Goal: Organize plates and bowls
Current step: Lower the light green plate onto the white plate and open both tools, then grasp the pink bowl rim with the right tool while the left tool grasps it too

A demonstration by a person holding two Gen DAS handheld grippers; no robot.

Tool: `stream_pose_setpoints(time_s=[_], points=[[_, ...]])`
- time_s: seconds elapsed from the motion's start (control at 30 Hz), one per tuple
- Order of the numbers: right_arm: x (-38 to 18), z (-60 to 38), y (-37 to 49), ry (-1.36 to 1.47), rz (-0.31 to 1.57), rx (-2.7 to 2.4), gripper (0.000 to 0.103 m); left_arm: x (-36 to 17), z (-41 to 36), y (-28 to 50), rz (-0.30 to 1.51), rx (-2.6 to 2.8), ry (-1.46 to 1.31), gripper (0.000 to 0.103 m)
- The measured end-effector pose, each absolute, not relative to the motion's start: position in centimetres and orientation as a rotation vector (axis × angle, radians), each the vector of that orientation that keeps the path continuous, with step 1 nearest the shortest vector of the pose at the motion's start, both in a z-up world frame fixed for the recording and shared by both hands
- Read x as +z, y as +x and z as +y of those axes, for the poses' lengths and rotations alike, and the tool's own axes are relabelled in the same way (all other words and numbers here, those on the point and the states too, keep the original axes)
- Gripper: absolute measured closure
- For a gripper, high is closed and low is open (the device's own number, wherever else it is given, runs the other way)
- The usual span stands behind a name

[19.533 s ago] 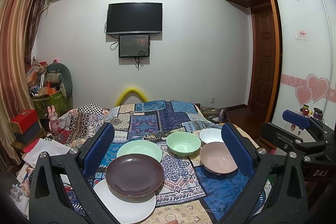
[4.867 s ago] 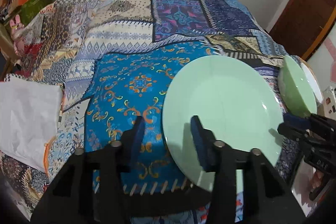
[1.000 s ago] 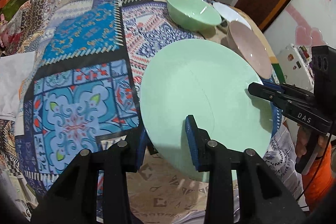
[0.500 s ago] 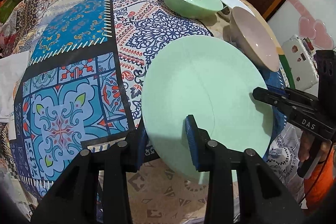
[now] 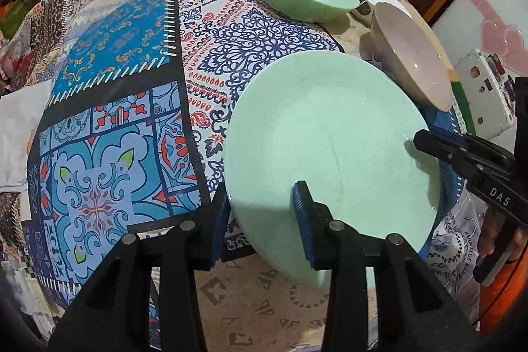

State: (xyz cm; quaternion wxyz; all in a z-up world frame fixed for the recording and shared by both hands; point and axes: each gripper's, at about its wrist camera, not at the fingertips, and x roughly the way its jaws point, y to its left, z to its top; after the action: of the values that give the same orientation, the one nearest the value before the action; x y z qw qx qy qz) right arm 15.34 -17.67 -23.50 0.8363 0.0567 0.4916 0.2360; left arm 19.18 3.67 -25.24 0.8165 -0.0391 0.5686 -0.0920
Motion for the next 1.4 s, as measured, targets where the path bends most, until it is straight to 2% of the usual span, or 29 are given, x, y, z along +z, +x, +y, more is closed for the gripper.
stream_pose_setpoints(time_s=[0.27,0.43,0.6,0.7,0.8,1.13,1.4], points=[[-22.3,-17.7,14.7,0.019,0.999,0.457,0.081,-23.8,4.2,18.0,1.201,-0.207,-0.071,0.06],[-20.5,-19.0,14.6,0.054,0.961,0.46,0.081,-20.8,4.4,18.0,1.128,-0.207,-0.096,0.049],[-18.1,-20.4,14.9,0.076,0.89,0.431,0.078,-17.1,3.0,18.9,1.036,-0.234,-0.091,0.043],[-17.0,-21.2,15.3,0.084,0.854,0.402,0.077,-15.4,1.7,19.8,0.984,-0.254,-0.079,0.035],[-16.4,-22.2,15.8,0.094,0.828,0.371,0.072,-14.7,0.4,21.1,0.957,-0.271,-0.074,0.03],[-17.5,-26.3,18.0,0.116,0.82,0.247,0.059,-17.5,-4.2,26.7,1.015,-0.316,-0.048,0.029],[-20.3,-28.1,20.0,0.144,0.876,0.217,0.058,-21.3,-7.6,30.5,1.079,-0.342,-0.009,0.029]])
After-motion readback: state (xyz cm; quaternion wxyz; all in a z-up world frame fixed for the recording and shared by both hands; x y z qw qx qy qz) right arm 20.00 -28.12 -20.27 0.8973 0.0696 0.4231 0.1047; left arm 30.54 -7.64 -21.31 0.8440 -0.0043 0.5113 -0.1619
